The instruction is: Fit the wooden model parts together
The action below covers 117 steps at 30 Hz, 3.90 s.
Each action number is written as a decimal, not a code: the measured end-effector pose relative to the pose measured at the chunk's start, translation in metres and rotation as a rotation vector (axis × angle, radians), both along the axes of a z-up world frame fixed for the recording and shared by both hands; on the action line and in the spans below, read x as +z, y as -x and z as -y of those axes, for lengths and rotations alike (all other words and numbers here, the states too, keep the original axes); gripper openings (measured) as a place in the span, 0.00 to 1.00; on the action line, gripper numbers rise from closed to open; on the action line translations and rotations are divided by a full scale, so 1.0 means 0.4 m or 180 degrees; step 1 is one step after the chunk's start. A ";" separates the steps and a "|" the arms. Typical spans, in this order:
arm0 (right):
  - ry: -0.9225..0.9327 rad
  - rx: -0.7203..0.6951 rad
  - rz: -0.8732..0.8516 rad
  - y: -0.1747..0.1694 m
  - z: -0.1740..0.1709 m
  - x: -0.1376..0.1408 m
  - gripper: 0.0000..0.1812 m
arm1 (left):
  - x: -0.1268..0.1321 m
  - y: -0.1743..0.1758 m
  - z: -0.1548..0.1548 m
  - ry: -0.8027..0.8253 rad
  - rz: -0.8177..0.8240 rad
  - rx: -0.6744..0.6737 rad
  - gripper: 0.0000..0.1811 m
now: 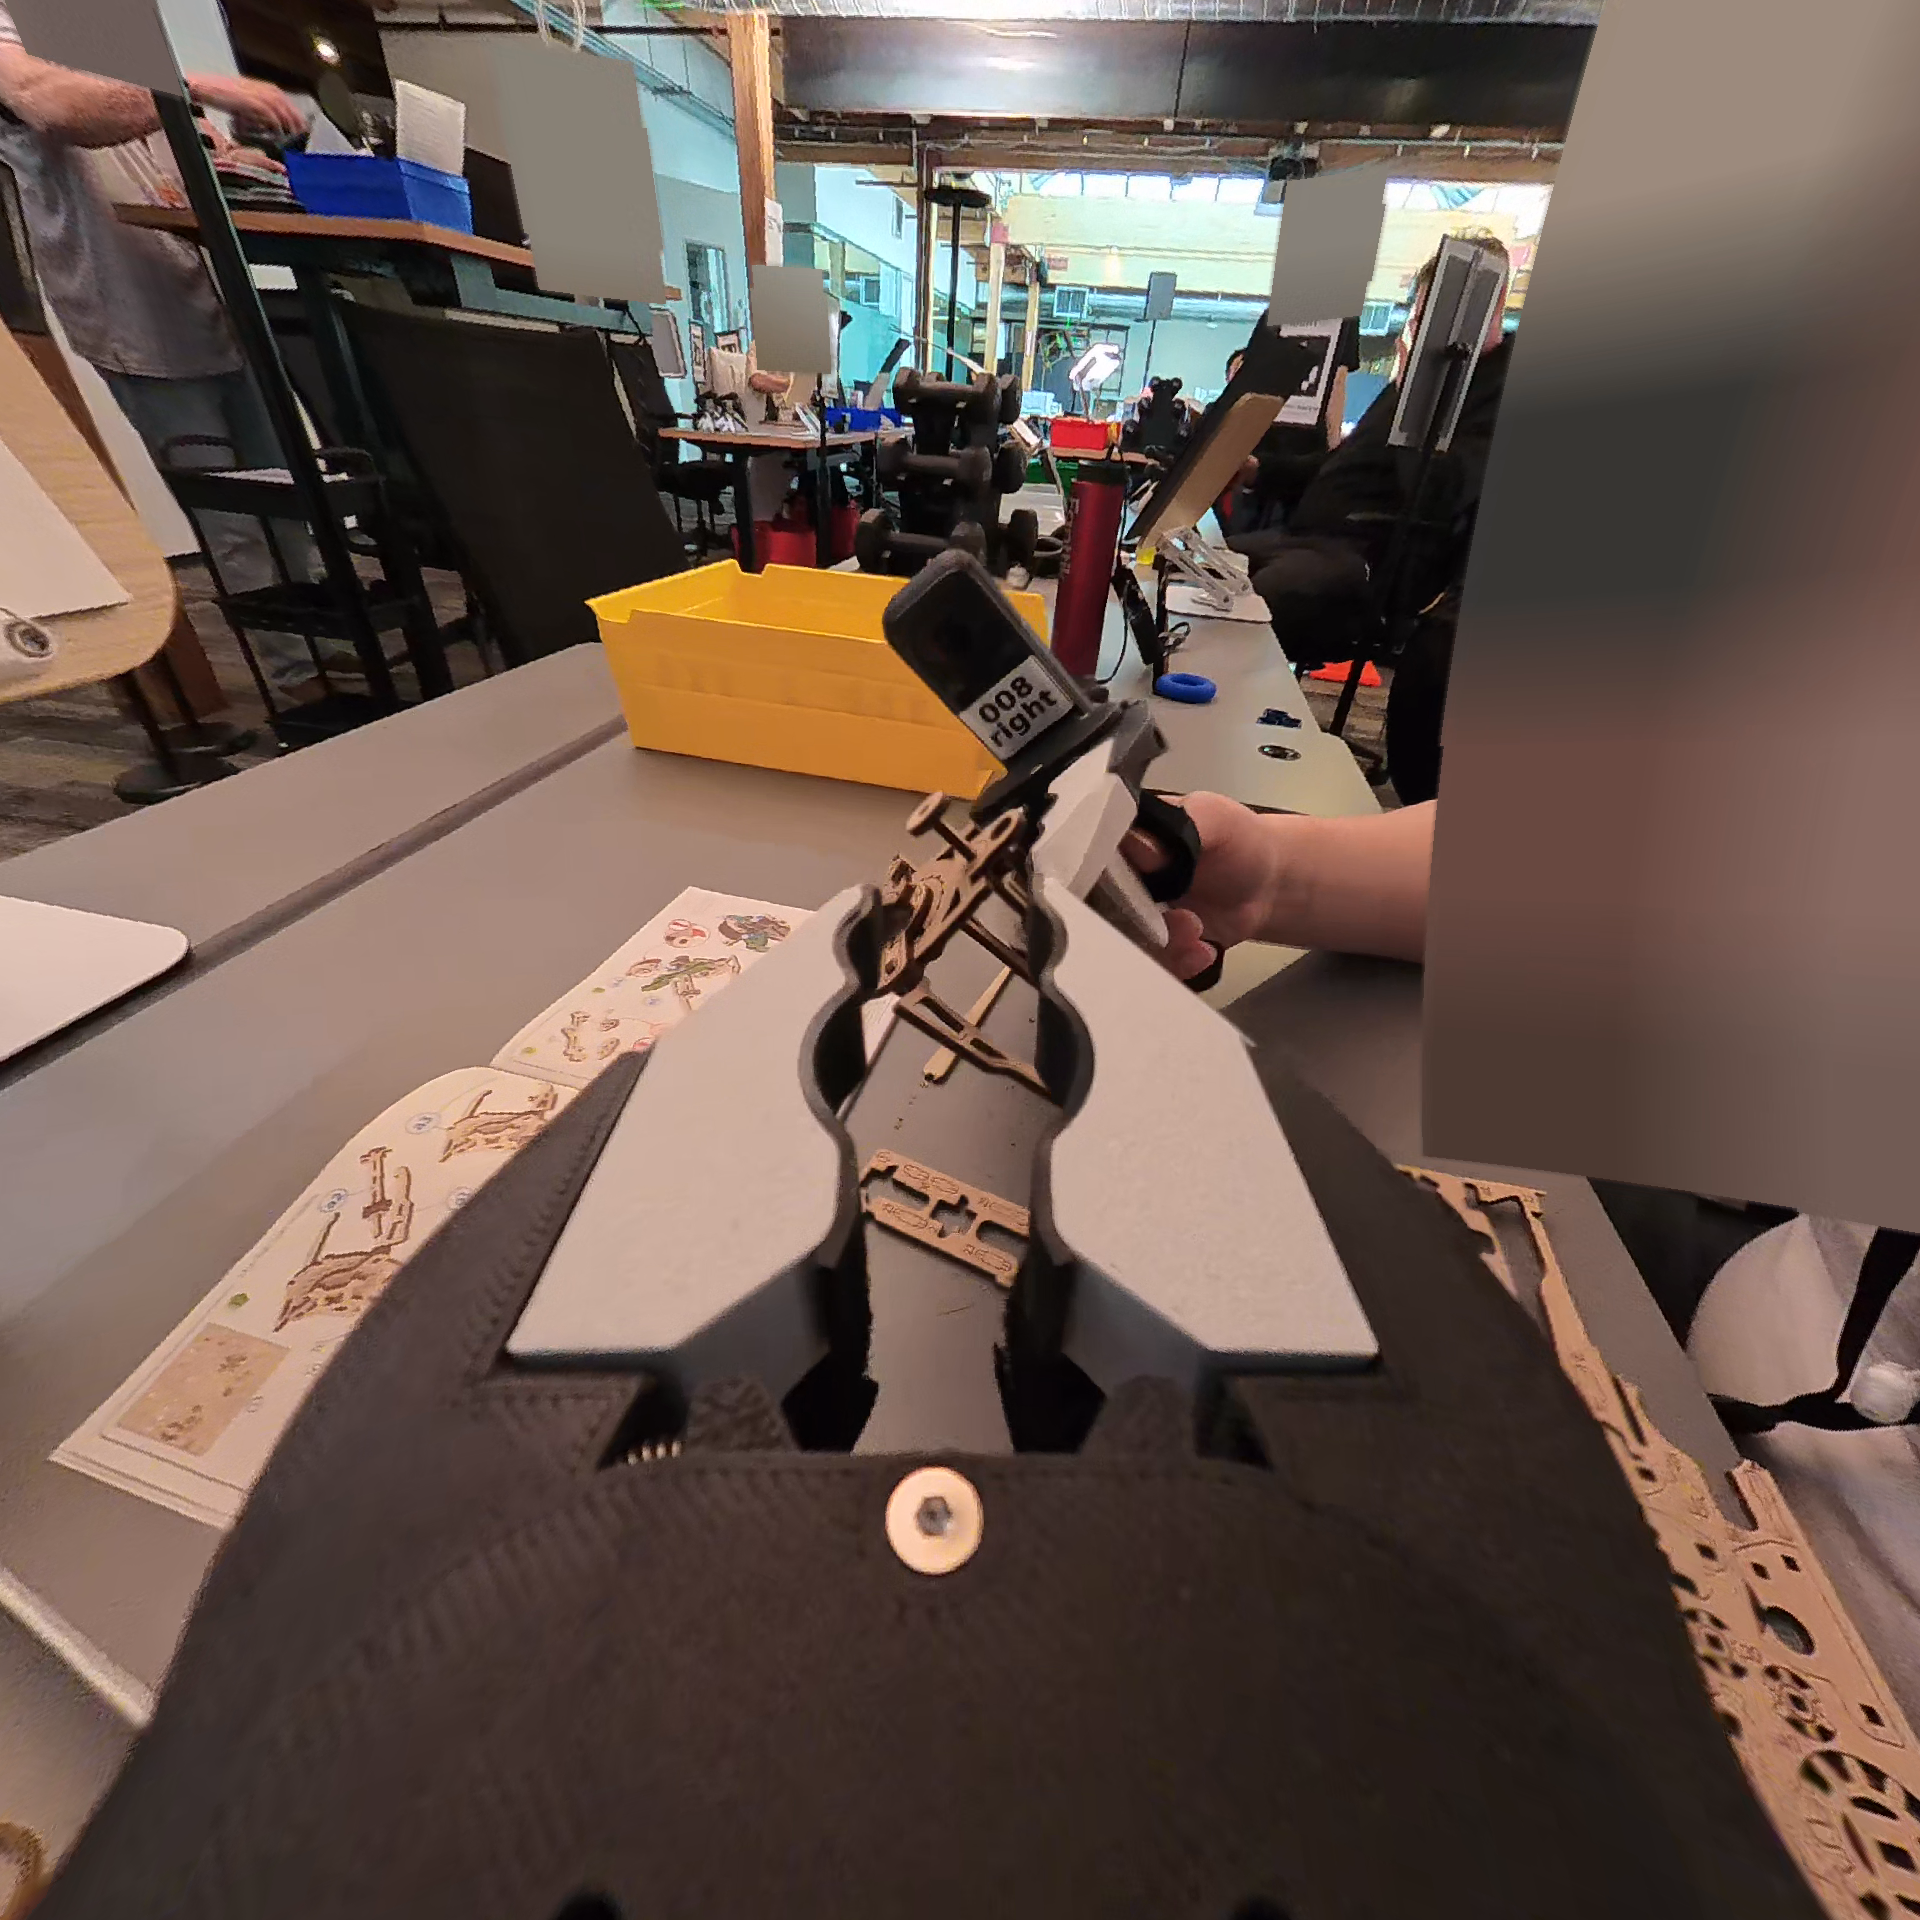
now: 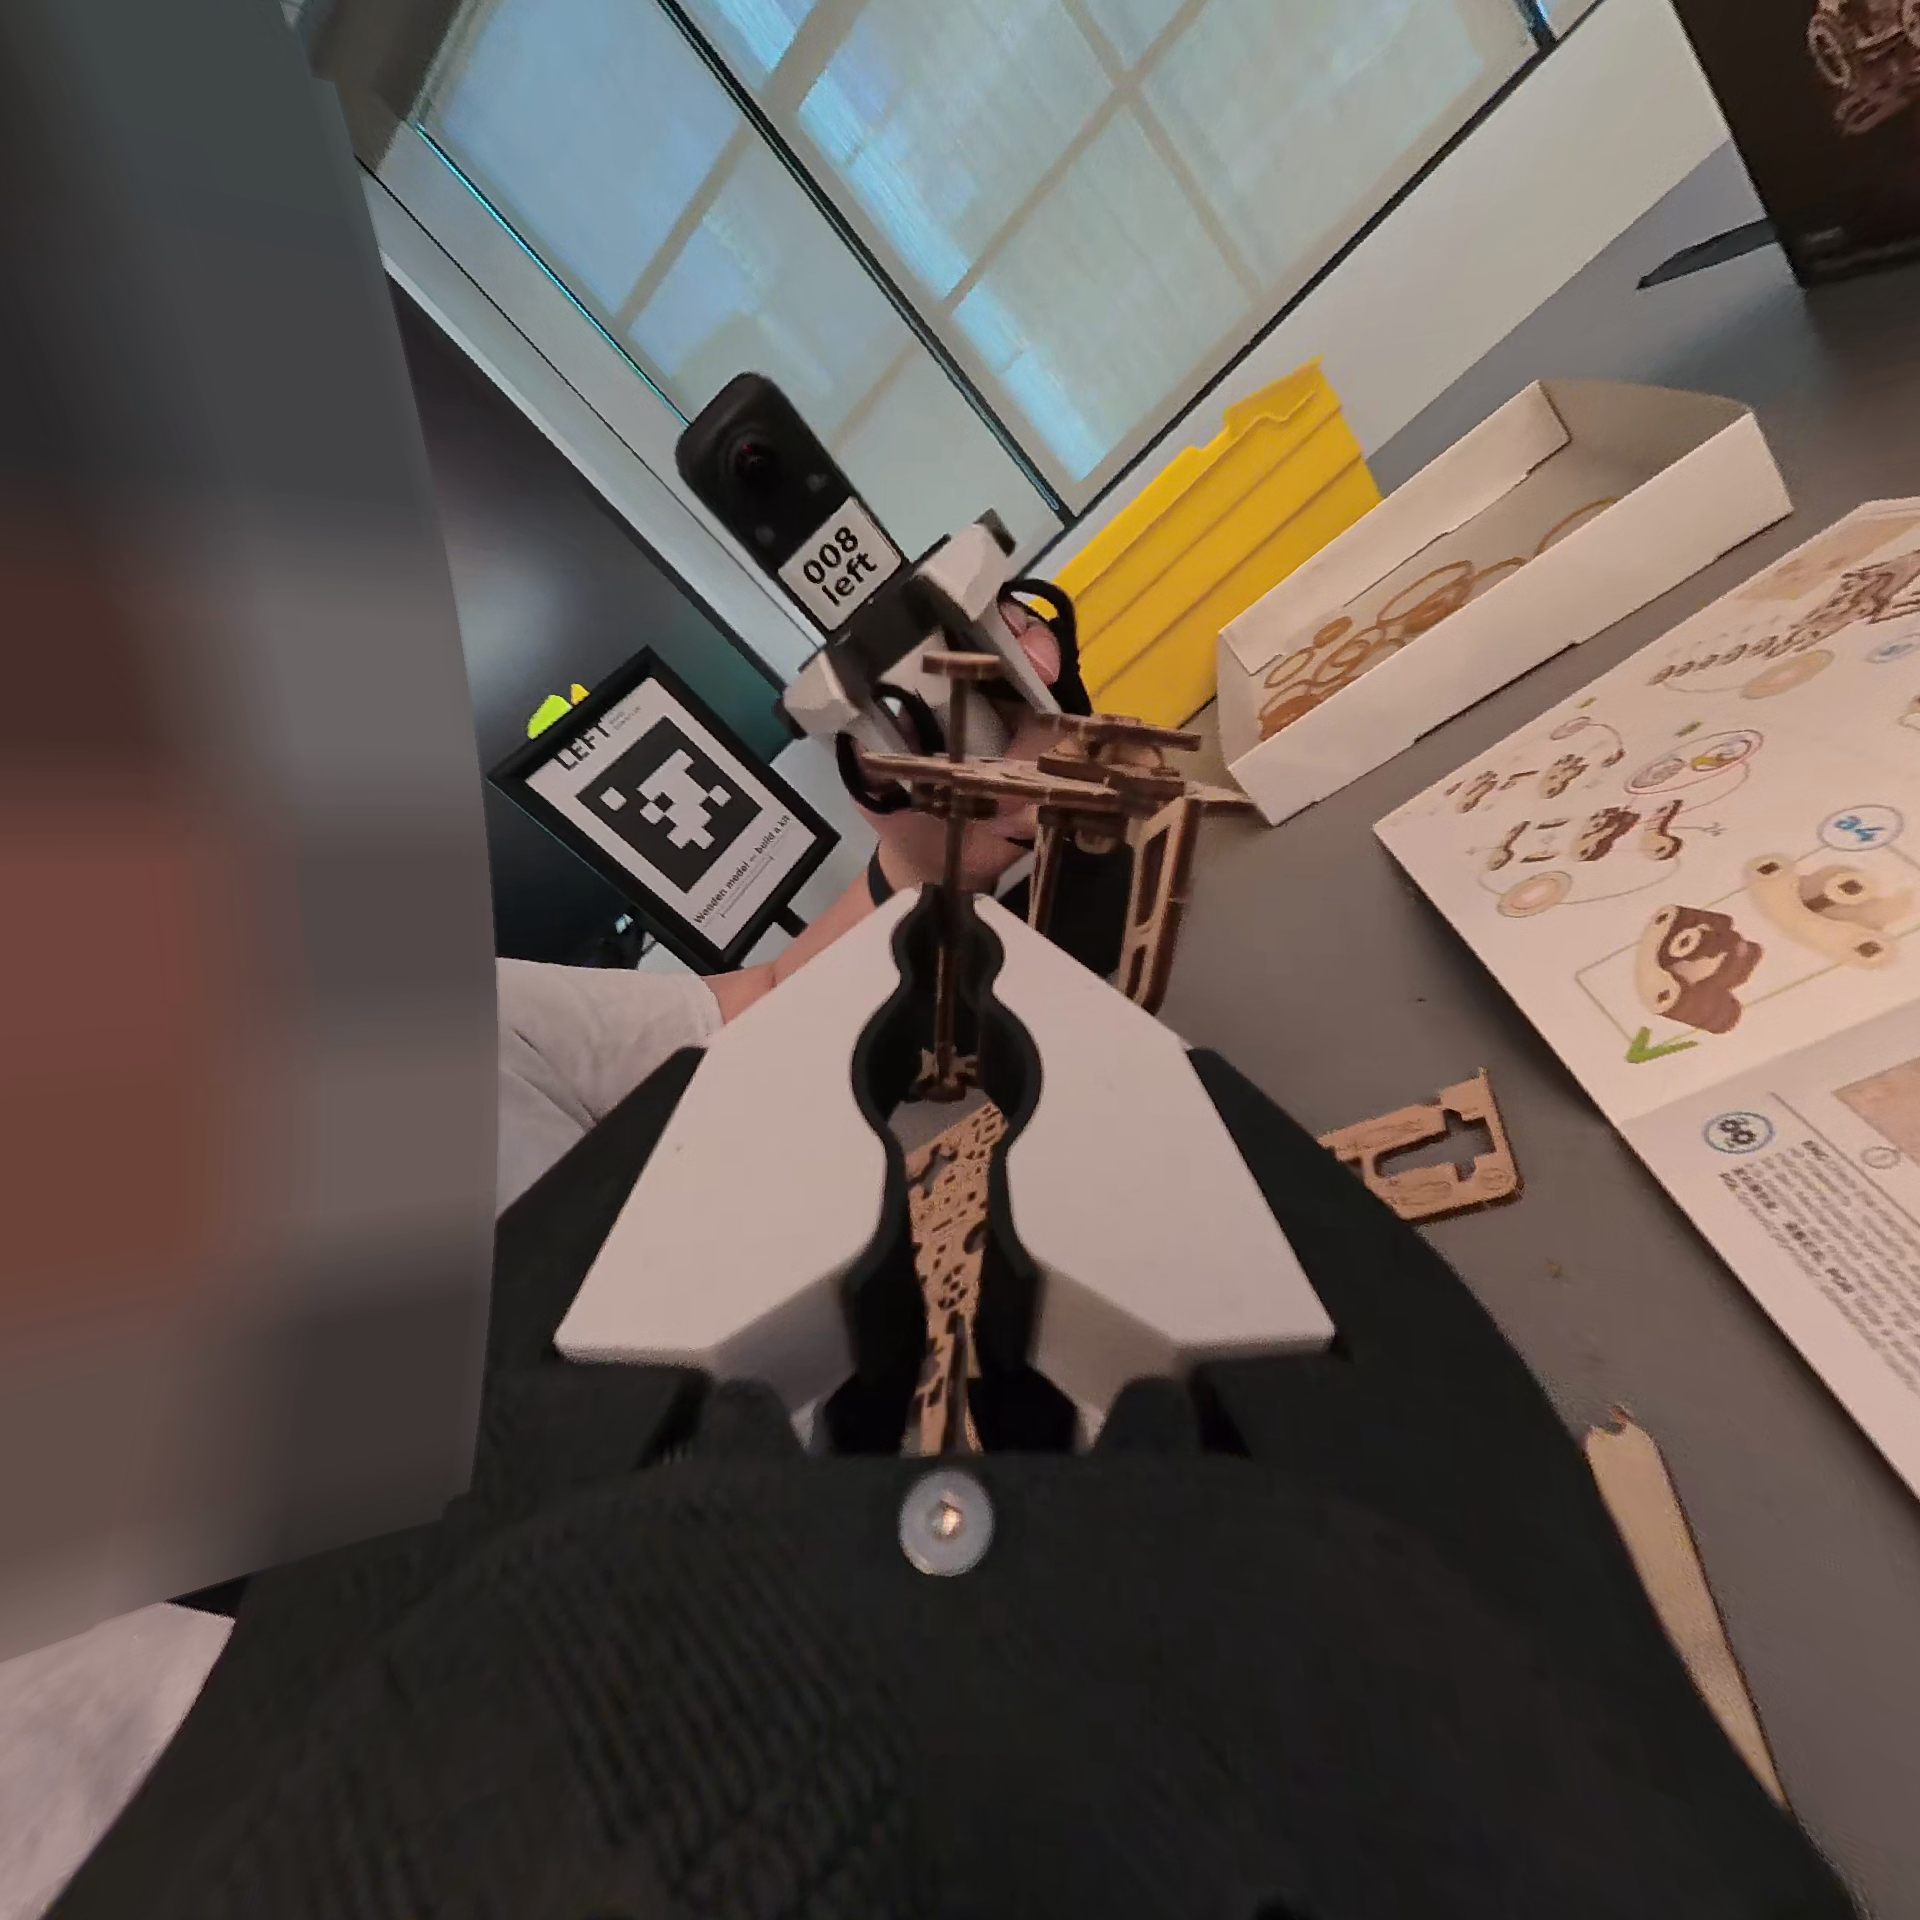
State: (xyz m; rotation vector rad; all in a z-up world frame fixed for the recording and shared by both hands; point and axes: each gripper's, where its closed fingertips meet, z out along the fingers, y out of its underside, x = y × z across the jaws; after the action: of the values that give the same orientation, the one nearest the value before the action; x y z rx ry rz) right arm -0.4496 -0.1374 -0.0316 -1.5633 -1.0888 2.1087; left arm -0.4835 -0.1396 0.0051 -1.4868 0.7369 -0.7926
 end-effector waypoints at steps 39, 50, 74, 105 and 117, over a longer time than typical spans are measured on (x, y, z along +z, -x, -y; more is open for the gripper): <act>-0.2668 -0.0597 -0.0229 0.015 0.038 -0.022 0.00 | 0.022 -0.054 0.050 -0.0308 -0.0035 -0.0257 0.13; -0.3650 -0.0870 -0.0133 0.009 0.027 -0.030 0.00 | -0.025 -0.088 0.057 -0.0657 -0.0773 -0.0089 0.11; -0.3844 -0.0821 -0.0052 0.005 0.038 -0.038 0.00 | -0.033 -0.101 0.064 -0.0487 -0.0636 -0.0278 0.06; -0.3920 -0.0800 0.0087 0.007 0.030 -0.051 0.00 | -0.032 -0.069 0.056 -0.0587 -0.0734 -0.0216 0.05; -0.4311 -0.0863 0.0256 0.005 0.022 -0.062 0.00 | -0.096 -0.092 0.048 -0.0510 -0.1132 -0.0225 0.04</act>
State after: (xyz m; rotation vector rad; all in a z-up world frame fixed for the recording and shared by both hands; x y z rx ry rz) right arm -0.4516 -0.1461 -0.0563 -0.9544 -1.6395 0.6909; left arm -0.4467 -0.1586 -0.0334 -1.4778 1.0985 -0.5109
